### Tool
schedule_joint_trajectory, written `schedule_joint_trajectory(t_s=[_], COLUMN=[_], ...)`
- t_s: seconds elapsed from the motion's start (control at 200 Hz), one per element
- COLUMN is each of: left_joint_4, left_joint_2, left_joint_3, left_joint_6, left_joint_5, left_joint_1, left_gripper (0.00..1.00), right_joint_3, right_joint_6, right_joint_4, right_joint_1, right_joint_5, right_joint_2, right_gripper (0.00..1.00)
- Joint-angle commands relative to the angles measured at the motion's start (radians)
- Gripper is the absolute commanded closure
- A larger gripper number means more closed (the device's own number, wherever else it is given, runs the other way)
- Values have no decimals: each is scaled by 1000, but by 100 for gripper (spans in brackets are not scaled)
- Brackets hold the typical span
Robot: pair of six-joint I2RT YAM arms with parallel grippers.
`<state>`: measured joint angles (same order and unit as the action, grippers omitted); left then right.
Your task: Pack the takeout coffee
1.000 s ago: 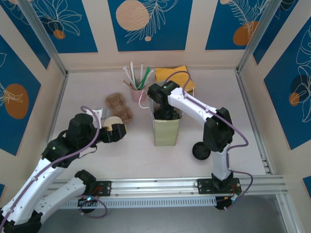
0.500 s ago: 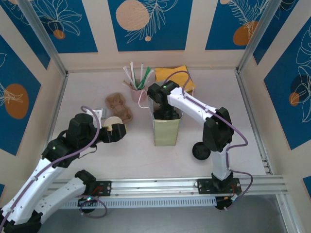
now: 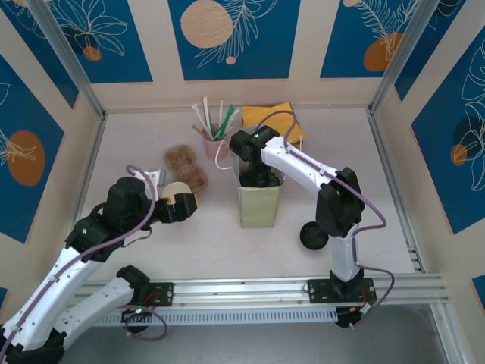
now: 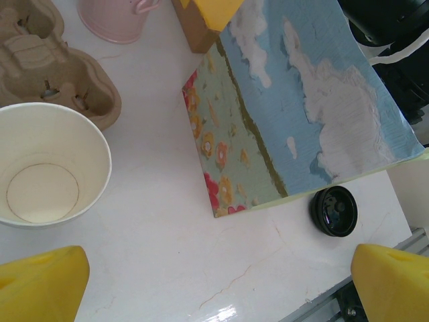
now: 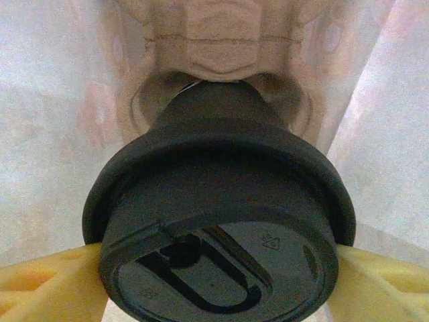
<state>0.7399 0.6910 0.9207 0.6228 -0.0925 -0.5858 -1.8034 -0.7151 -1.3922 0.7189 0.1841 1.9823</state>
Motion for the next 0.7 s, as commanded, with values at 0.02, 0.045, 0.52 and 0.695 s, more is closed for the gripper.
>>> schedule_joint_trajectory(t_s=[0.02, 0.045, 0.52, 0.695], left_joint_4=[-22, -23, -22, -27], left_joint_2=[4, 5, 6, 5], left_joint_3=[-4, -4, -6, -8], left_joint_6=[6, 5, 6, 6], left_joint_5=[-9, -10, -10, -12], left_joint_1=[-9, -8, -9, -9], left_gripper=[0, 0, 0, 0], right_joint_3=[-21, -21, -24, -37], right_joint_6=[-2, -2, -4, -7], right_joint_4=[-13, -13, -20, -27], right_joint_1=[5, 5, 6, 11], right_joint_5=[12, 12, 11, 6], right_joint_2=[36, 36, 31, 31], right_gripper=[19, 19, 17, 17])
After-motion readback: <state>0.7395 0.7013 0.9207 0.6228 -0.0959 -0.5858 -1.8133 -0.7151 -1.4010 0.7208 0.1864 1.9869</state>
